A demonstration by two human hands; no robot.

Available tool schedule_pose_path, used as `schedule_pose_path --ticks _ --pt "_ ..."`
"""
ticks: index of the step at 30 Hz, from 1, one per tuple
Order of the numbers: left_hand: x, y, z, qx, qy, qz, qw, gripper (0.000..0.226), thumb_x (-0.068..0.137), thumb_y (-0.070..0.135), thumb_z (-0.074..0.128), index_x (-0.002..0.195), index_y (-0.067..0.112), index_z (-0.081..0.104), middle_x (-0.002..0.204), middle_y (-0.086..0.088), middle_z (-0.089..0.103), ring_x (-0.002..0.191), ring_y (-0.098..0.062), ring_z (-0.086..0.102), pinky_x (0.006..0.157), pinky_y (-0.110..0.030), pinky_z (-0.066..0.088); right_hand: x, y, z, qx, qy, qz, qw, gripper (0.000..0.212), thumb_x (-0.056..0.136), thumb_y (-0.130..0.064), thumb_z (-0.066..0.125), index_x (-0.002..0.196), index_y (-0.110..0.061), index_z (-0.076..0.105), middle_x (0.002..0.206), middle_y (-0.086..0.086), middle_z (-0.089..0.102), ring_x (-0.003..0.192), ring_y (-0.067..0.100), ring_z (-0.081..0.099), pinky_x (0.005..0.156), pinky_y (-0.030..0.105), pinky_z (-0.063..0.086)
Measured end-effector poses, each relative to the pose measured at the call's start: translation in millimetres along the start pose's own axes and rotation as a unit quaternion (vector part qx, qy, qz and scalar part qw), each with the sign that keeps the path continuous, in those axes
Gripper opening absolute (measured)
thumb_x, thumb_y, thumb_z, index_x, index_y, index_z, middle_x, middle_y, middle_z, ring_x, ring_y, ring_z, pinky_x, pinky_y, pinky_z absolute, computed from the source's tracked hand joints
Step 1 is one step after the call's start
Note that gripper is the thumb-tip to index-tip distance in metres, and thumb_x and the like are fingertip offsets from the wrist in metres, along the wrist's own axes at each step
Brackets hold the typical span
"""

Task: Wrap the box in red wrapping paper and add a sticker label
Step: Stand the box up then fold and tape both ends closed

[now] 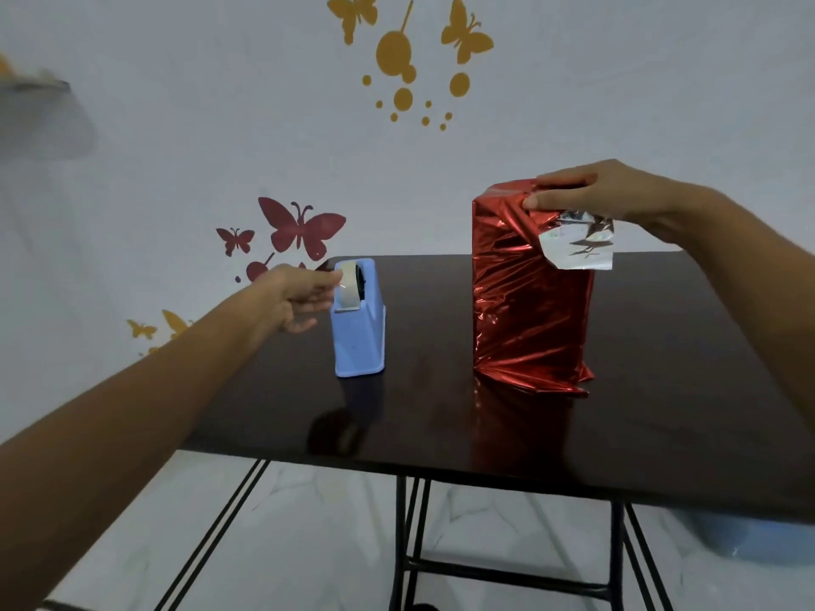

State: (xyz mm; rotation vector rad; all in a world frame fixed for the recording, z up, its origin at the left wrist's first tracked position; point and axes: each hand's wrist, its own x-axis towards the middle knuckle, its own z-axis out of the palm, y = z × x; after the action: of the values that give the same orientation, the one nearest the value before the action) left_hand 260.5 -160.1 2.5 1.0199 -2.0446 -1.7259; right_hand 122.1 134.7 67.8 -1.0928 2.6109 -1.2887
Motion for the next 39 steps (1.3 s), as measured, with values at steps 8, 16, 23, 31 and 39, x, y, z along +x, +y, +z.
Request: schedule_pose_path --ticks 8,16,23,31,39 --pt "-6 10 12 -0.06 -0.018 -0.018 0.998 0.006 0.094 0.013 0.057 0.091 0.01 0.053 0.075 -0.001 0.057 0.074 -0.017 0.064 0.05 -0.044 0.055 1 1 0 0.004 0.003 0.003 1.0 0.057 0.075 -0.046 0.069 0.127 -0.025 0.057 0.113 -0.007 0.056 0.11 0.013 0.05 0.104 0.032 0.035" --pt "-5 -1 7 -0.102 -0.042 0.032 0.993 0.017 0.095 -0.003 0.045 0.11 0.003 0.048 0.09 -0.005 0.056 0.091 -0.015 0.067 0.065 -0.062 0.054 2 2 2 0.002 0.003 -0.001 1.0 0.058 0.075 -0.047 0.067 0.127 -0.024 0.057 0.11 -0.006 0.056 0.108 0.015 0.049 0.098 0.031 0.036" --pt "-6 -26 11 -0.153 -0.086 0.15 0.973 0.01 0.095 0.005 0.05 0.087 0.011 0.052 0.072 -0.002 0.053 0.1 -0.021 0.068 0.067 -0.05 0.058 2 1 3 0.006 0.009 0.0 1.0 0.078 0.059 -0.055 0.068 0.129 -0.024 0.055 0.115 -0.005 0.055 0.111 0.016 0.049 0.104 0.034 0.036" --pt "-23 -39 41 -0.273 -0.055 0.039 0.96 0.027 0.088 0.038 0.063 0.092 0.011 0.061 0.086 0.0 0.068 0.063 -0.007 0.062 0.05 -0.017 0.051 7 4 2 0.015 0.011 0.001 1.0 0.058 0.075 -0.044 0.069 0.128 -0.024 0.057 0.114 -0.006 0.057 0.111 0.015 0.053 0.102 0.031 0.037" --pt "-21 -37 36 -0.232 -0.026 -0.047 0.971 0.034 0.082 0.043 0.069 0.104 0.017 0.068 0.061 0.007 0.041 0.048 -0.004 0.028 0.039 -0.014 0.025 6 4 2 0.019 0.006 -0.002 1.0 0.053 0.077 -0.043 0.068 0.126 -0.027 0.058 0.107 -0.009 0.058 0.1 0.011 0.055 0.089 0.027 0.037"
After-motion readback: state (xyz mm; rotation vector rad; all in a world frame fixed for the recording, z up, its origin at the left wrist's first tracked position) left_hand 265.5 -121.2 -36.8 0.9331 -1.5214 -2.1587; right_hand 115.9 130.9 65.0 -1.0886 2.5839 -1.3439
